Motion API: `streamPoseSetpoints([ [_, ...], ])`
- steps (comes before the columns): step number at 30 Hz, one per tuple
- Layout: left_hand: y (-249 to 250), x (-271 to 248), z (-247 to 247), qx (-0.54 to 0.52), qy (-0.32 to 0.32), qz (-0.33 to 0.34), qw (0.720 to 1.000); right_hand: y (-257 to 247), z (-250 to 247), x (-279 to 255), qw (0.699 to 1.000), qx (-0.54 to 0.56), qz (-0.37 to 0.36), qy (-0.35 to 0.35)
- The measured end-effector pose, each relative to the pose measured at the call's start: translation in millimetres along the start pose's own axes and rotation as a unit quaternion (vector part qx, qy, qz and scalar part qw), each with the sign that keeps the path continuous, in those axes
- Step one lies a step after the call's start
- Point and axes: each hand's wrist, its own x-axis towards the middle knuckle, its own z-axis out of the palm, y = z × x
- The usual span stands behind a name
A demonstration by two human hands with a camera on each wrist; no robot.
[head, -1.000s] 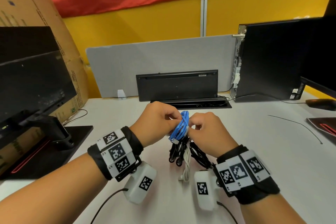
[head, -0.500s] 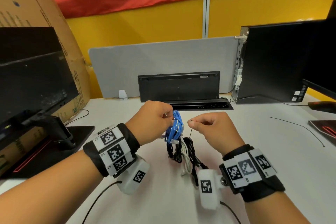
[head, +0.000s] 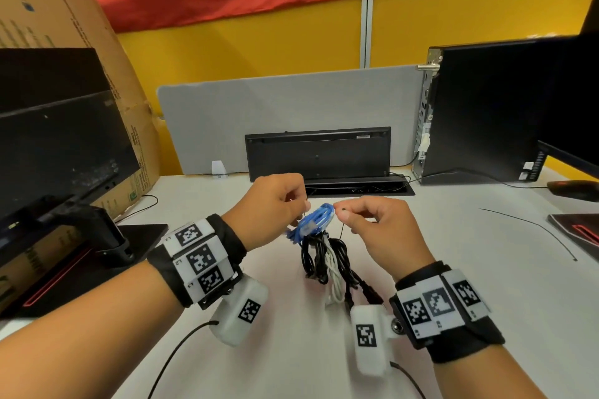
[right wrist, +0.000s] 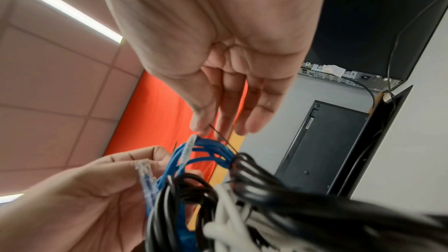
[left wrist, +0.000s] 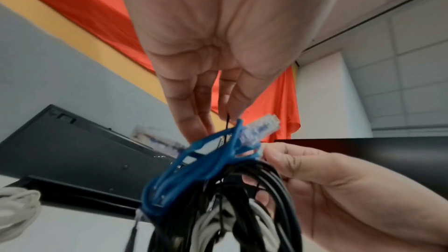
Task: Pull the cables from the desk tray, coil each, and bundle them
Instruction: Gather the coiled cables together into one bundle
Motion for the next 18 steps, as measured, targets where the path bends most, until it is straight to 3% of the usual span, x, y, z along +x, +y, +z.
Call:
streamPoseSetpoints([
  [6,-3,0,3,-0.044,0.011,-0.015,0.999,-2,0,1,0.996,0.054,-0.055,-0.051],
  [13,-7,-3,14,-0.015,0.038,0.033,0.999,0,-1,2,0.993,-0.052,-0.063,-0.080],
  [18,-5,-3,19,-0.018,0.047,0.045,0.998,-3,7,-1,0.990,-0.063,-0.084,-0.095],
])
